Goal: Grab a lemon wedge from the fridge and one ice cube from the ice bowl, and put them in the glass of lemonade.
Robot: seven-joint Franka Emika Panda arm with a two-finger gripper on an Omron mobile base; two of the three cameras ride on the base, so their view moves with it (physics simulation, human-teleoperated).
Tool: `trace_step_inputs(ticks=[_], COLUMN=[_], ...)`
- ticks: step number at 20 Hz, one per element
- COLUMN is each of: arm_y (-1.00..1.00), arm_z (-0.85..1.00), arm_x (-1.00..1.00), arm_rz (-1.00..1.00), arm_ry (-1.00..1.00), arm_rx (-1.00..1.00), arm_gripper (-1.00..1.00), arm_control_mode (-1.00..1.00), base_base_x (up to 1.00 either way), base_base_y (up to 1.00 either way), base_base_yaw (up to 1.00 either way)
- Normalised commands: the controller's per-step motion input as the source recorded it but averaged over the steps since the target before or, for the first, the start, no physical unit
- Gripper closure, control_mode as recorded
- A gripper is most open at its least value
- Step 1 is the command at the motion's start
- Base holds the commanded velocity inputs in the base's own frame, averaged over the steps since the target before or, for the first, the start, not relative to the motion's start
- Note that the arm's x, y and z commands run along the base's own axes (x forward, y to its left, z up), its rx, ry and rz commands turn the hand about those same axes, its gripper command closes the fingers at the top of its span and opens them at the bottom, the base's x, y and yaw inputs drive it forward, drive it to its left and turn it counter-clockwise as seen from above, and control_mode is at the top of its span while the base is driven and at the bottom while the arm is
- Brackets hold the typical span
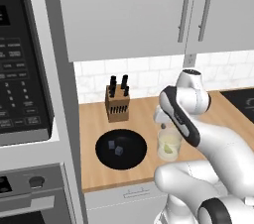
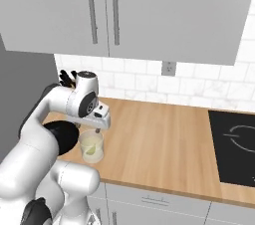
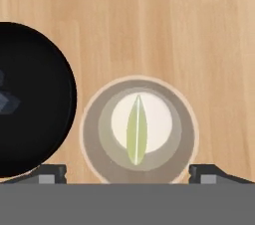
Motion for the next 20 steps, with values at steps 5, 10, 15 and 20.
trace_step_inputs(ticks=[5,10,15,20], arm_y=[0.03,0.42,0.94,1.00], arm_z=[0.31,0.23,0.07,-0.01], arm_x=[-0.21,-0.24,-0.03,0.00], arm_rz=[0.01,0.06,0.20,0.37], arm_ry=[-0.03,-0.03,0.08,0.11], arm_rx=[0.03,0.00,-0.05,-0.10], arm_gripper=[-1.00,-1.00,-1.00,-1.00], arm_control_mode=[-1.00,-1.00,-1.00,-1.00], base_base_x=[0.00,0.00,0.00,0.00], base_base_y=[0.00,0.00,0.00,0.00], base_base_yaw=[0.00,0.00,0.00,0.00])
